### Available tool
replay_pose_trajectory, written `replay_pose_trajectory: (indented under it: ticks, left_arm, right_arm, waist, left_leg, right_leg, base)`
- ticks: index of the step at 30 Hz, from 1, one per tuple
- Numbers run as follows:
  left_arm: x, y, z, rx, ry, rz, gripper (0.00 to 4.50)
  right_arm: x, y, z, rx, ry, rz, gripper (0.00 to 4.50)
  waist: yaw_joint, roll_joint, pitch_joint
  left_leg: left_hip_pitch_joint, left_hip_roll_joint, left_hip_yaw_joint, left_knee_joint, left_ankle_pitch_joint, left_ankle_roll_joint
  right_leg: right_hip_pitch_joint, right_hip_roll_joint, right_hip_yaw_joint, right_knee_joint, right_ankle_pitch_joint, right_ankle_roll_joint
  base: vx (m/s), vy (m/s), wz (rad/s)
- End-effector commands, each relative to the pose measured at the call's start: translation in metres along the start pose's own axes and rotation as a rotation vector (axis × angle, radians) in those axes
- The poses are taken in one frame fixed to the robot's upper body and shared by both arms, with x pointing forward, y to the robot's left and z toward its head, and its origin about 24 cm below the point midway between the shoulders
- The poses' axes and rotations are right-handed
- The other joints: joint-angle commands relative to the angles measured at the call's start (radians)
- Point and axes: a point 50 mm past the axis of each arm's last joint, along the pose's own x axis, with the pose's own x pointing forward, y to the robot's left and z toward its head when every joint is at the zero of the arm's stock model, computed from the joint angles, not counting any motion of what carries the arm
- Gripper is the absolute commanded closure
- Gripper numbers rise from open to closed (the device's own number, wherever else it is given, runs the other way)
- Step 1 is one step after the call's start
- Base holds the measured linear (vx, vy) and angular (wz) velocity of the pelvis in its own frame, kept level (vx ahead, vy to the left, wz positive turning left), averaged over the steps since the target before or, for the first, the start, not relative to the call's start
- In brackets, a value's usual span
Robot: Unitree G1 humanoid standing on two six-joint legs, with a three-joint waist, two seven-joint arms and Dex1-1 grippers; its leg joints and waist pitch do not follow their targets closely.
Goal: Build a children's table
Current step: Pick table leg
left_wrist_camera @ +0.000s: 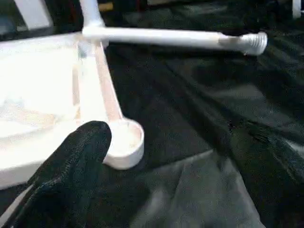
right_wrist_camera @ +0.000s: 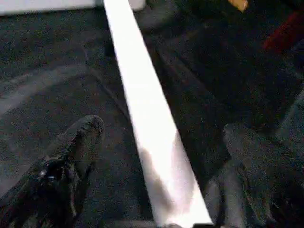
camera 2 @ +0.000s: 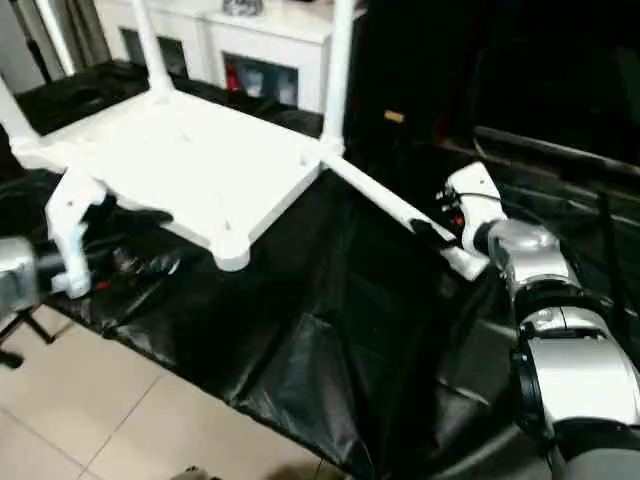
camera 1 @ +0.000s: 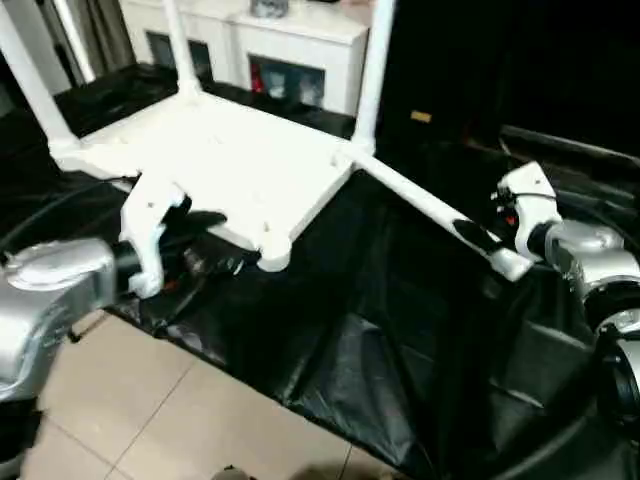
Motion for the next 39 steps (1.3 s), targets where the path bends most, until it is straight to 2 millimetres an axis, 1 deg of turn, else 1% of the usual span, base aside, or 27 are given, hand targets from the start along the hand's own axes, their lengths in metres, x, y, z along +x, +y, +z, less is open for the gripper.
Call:
replay_pose_trajectory:
  ticks: [1, 2, 4, 6, 7, 8, 9, 10, 12, 13, 14, 16, 17, 18, 19, 20, 21, 24, 25, 26, 28, 29, 32, 36, 37, 38, 39]
  left_arm:
    - [-0.009, 0.0, 0.003, 0.008, 0.016, 0.004, 0.0]
    - [-0.012, 0.0, 0.003, 0.008, 0.029, 0.006, 0.0]
    - [-0.017, 0.0, 0.003, 0.007, 0.047, 0.005, 0.0]
    - [-0.024, -0.001, 0.004, 0.008, 0.063, 0.007, 0.0]
    - [-0.025, -0.001, 0.004, 0.007, 0.063, 0.006, 0.0]
    - [-0.027, -0.002, 0.005, 0.005, 0.063, 0.003, 0.0]
    - [-0.028, -0.002, 0.006, 0.004, 0.067, 0.0, 0.0]
    - [-0.031, -0.003, 0.006, 0.003, 0.072, -0.003, 0.0]
    - [-0.032, -0.004, 0.007, 0.005, 0.077, -0.005, 0.0]
    - [-0.034, -0.004, 0.007, 0.005, 0.081, -0.007, 0.0]
    - [-0.035, -0.005, 0.007, 0.004, 0.085, -0.011, 0.0]
    - [-0.037, -0.006, 0.007, 0.002, 0.089, -0.021, 0.0]
    - [-0.037, -0.006, 0.007, 0.002, 0.089, -0.024, 0.0]
    - [-0.038, -0.008, 0.007, 0.001, 0.094, -0.039, 0.0]
    - [-0.039, -0.01, 0.008, 0.005, 0.098, -0.062, 0.0]
    - [-0.04, -0.013, 0.008, 0.006, 0.107, -0.094, 0.0]
    - [-0.041, -0.015, 0.008, 0.007, 0.113, -0.115, 0.0]
    - [-0.042, -0.021, 0.007, 0.034, 0.138, -0.168, 0.0]
    - [-0.041, -0.021, 0.007, 0.038, 0.141, -0.168, 0.0]
    - [-0.041, -0.021, 0.006, 0.039, 0.142, -0.166, 0.0]
    - [-0.04, -0.02, 0.006, 0.047, 0.143, -0.156, 0.0]
    - [-0.038, -0.018, 0.006, 0.052, 0.141, -0.143, 0.0]
    - [-0.038, -0.018, 0.006, 0.052, 0.141, -0.143, 0.0]
    - [-0.038, -0.018, 0.006, 0.052, 0.141, -0.143, 0.0]
    - [-0.038, -0.018, 0.006, 0.052, 0.141, -0.143, 0.0]
    - [-0.031, -0.015, 0.005, 0.05, 0.112, -0.121, 0.0]
    - [-0.026, -0.014, 0.005, 0.049, 0.088, -0.108, 0.0]
  right_arm:
    - [0.003, 0.002, 0.005, -0.031, 0.019, -0.015, 0.03]
    - [0.004, 0.003, 0.003, -0.04, 0.04, -0.015, 0.03]
    - [0.005, 0.005, -0.002, -0.047, 0.07, -0.008, 0.03]
    - [0.006, 0.008, -0.003, -0.034, 0.086, 0.014, 0.03]
    - [0.006, 0.008, -0.003, -0.033, 0.088, 0.017, 0.03]
    - [0.006, 0.008, -0.004, -0.033, 0.093, 0.012, 0.03]
    - [0.006, 0.008, -0.006, -0.028, 0.104, 0.006, 0.03]
    - [0.006, 0.007, -0.009, -0.03, 0.128, -0.007, 0.03]
    - [0.005, 0.007, -0.011, -0.028, 0.137, -0.011, 0.03]
    - [0.005, 0.007, -0.012, -0.026, 0.142, -0.014, 0.03]
    - [0.005, 0.006, -0.013, -0.022, 0.15, -0.017, 0.31]
    - [0.004, 0.005, -0.013, -0.013, 0.155, -0.013, 0.31]
    - [0.004, 0.005, -0.013, -0.013, 0.156, -0.012, 0.44]
    - [0.003, 0.005, -0.014, -0.016, 0.163, -0.007, 0.56]
    - [0.003, 0.005, -0.014, -0.022, 0.175, 0.007, 0.56]
    - [0.002, 0.005, -0.015, -0.031, 0.191, 0.024, 0.68]
    - [0.001, 0.005, -0.016, -0.037, 0.202, 0.035, 0.68]
    - [-0.002, 0.004, -0.021, -0.056, 0.26, 0.08, 1.01]
    - [-0.002, 0.004, -0.022, -0.061, 0.269, 0.086, 1.01]
    - [-0.002, 0.003, -0.022, -0.059, 0.271, 0.086, 1.06]
    - [-0.003, 0.003, -0.023, -0.049, 0.274, 0.082, 1.33]
    - [-0.003, 0.002, -0.023, -0.039, 0.271, 0.079, 1.45]
    - [-0.003, 0.002, -0.023, -0.039, 0.271, 0.079, 1.45]
    - [-0.003, 0.002, -0.023, -0.039, 0.271, 0.079, 1.45]
    - [-0.003, 0.002, -0.023, -0.039, 0.271, 0.079, 1.64]
    - [-0.004, 0.001, -0.02, -0.006, 0.24, 0.087, 1.64]
    - [-0.005, 0.0, -0.017, 0.019, 0.212, 0.092, 1.64]
  waist:
    - [0.01, 0.015, -0.064]
    - [0.011, 0.009, -0.063]
    - [0.017, 0.009, -0.065]
    - [0.021, 0.011, -0.068]
    - [0.026, 0.013, -0.07]
    - [0.033, 0.011, -0.071]
    - [0.035, 0.012, -0.072]
    - [0.042, 0.01, -0.073]
    - [0.045, 0.01, -0.072]
    - [0.047, 0.008, -0.07]
    - [0.049, 0.005, -0.07]
    - [0.054, 0.005, -0.067]
    - [0.057, 0.006, -0.065]
    - [0.058, 0.001, -0.064]
    - [0.062, 0.002, -0.063]
    - [0.061, -0.001, -0.062]
    - [0.064, 0.0, -0.061]
    - [0.064, -0.002, -0.057]
    - [0.063, -0.002, -0.057]
    - [0.063, -0.001, -0.057]
    - [0.063, -0.002, -0.058]
    - [0.062, -0.004, -0.058]
    - [0.061, -0.003, -0.06]
    - [0.06, -0.003, -0.061]
    - [0.06, -0.003, -0.061]
    - [0.051, -0.018, -0.061]
    - [0.053, -0.014, -0.061]
  left_leg:
    - [0.002, -0.013, 0.026, -0.093, -0.298, -0.023]
    - [-0.001, -0.014, 0.027, -0.094, -0.286, -0.019]
    - [0.001, -0.014, 0.028, -0.092, -0.269, -0.015]
    - [-0.002, -0.013, 0.028, -0.092, -0.226, -0.008]
    - [-0.002, -0.012, 0.028, -0.09, -0.195, -0.002]
    - [-0.001, -0.014, 0.031, -0.088, -0.169, 0.004]
    - [-0.001, -0.014, 0.031, -0.088, -0.156, 0.005]
    - [-0.001, -0.015, 0.032, -0.087, -0.138, 0.009]
    - [0.001, -0.016, 0.034, -0.086, -0.133, 0.012]
    - [0.0, -0.016, 0.035, -0.087, -0.138, 0.014]
    - [0.001, -0.015, 0.036, -0.087, -0.14, 0.014]
    - [0.002, -0.015, 0.036, -0.09, -0.169, 0.011]
    - [0.004, -0.014, 0.036, -0.091, -0.186, 0.007]
    - [0.004, -0.013, 0.037, -0.092, -0.196, 0.006]
    - [0.005, -0.012, 0.037, -0.094, -0.213, 0.001]
    - [0.005, -0.012, 0.038, -0.095, -0.219, -0.001]
    - [0.004, -0.011, 0.037, -0.096, -0.224, -0.004]
    - [0.002, -0.009, 0.035, -0.099, -0.246, -0.01]
    - [0.002, -0.009, 0.036, -0.099, -0.246, -0.01]
    - [0.004, -0.009, 0.036, -0.099, -0.249, -0.01]
    - [0.003, -0.009, 0.035, -0.1, -0.241, -0.013]
    - [0.002, -0.01, 0.036, -0.1, -0.235, -0.013]
    - [0.002, -0.01, 0.036, -0.099, -0.223, -0.014]
    - [0.001, -0.011, 0.037, -0.097, -0.195, -0.01]
    - [0.001, -0.011, 0.037, -0.097, -0.195, -0.01]
    - [0.001, -0.01, 0.042, -0.096, -0.187, -0.006]
    - [0.002, -0.011, 0.041, -0.096, -0.188, -0.004]
  right_leg:
    - [0.04, -0.011, -0.003, -0.078, -0.324, -0.233]
    - [0.042, -0.01, -0.004, -0.077, -0.31, -0.236]
    - [0.042, -0.011, -0.002, -0.073, -0.281, -0.245]
    - [0.046, -0.009, -0.002, -0.066, -0.215, -0.261]
    - [0.048, -0.009, -0.002, -0.061, -0.165, -0.275]
    - [0.049, -0.007, -0.002, -0.058, -0.121, -0.285]
    - [0.05, -0.007, -0.002, -0.056, -0.101, -0.289]
    - [0.051, -0.007, -0.001, -0.053, -0.072, -0.295]
    - [0.051, -0.006, -0.001, -0.052, -0.057, -0.299]
    - [0.052, -0.007, -0.001, -0.054, -0.062, -0.297]
    - [0.052, -0.007, 0.0, -0.054, -0.067, -0.295]
    - [0.051, -0.009, 0.002, -0.058, -0.115, -0.283]
    - [0.049, -0.009, 0.002, -0.06, -0.142, -0.276]
    - [0.048, -0.009, 0.003, -0.063, -0.159, -0.272]
    - [0.047, -0.011, 0.004, -0.065, -0.191, -0.263]
    - [0.046, -0.011, 0.004, -0.066, -0.204, -0.258]
    - [0.046, -0.012, 0.004, -0.067, -0.223, -0.251]
    - [0.045, -0.012, 0.004, -0.07, -0.266, -0.236]
    - [0.044, -0.011, 0.004, -0.07, -0.269, -0.234]
    - [0.041, -0.011, 0.005, -0.072, -0.271, -0.235]
    - [0.043, -0.012, 0.006, -0.071, -0.265, -0.235]
    - [0.044, -0.012, 0.005, -0.071, -0.263, -0.231]
    - [0.044, -0.012, 0.006, -0.069, -0.256, -0.229]
    - [0.046, -0.01, 0.005, -0.066, -0.209, -0.243]
    - [0.046, -0.01, 0.005, -0.066, -0.209, -0.243]
    - [0.045, -0.007, 0.006, -0.069, -0.203, -0.242]
    - [0.047, -0.007, 0.006, -0.066, -0.208, -0.241]
  base:
    - [0.0, 0.0, 0.0]
    - [0.0, 0.0, 0.0]
    - [0.026, 0.004, 0.0]
    - [0.053, 0.01, -0.01]
    - [0.054, 0.015, -0.03]
    - [0.054, 0.015, -0.03]
    - [0.05, 0.016, -0.02]
    - [0.0, 0.0, 0.0]
    - [0.0, 0.0, 0.0]
    - [0.0, 0.0, 0.0]
    - [0.0, 0.0, 0.0]
    - [0.0, 0.0, 0.0]
    - [0.0, 0.0, 0.0]
    - [0.0, 0.0, 0.0]
    - [0.0, 0.0, 0.0]
    - [0.0, 0.0, 0.0]
    - [0.0, 0.0, 0.0]
    - [0.0, 0.0, 0.0]
    - [0.0, 0.0, 0.0]
    - [0.0, 0.0, 0.0]
    - [0.0, 0.0, 0.0]
    - [0.0, 0.0, 0.0]
    - [0.0, 0.0, 0.0]
    - [0.0, 0.0, 0.0]
    - [0.0, 0.0, 0.0]
    - [0.0, 0.0, 0.0]
    - [0.0, 0.0, 0.0]
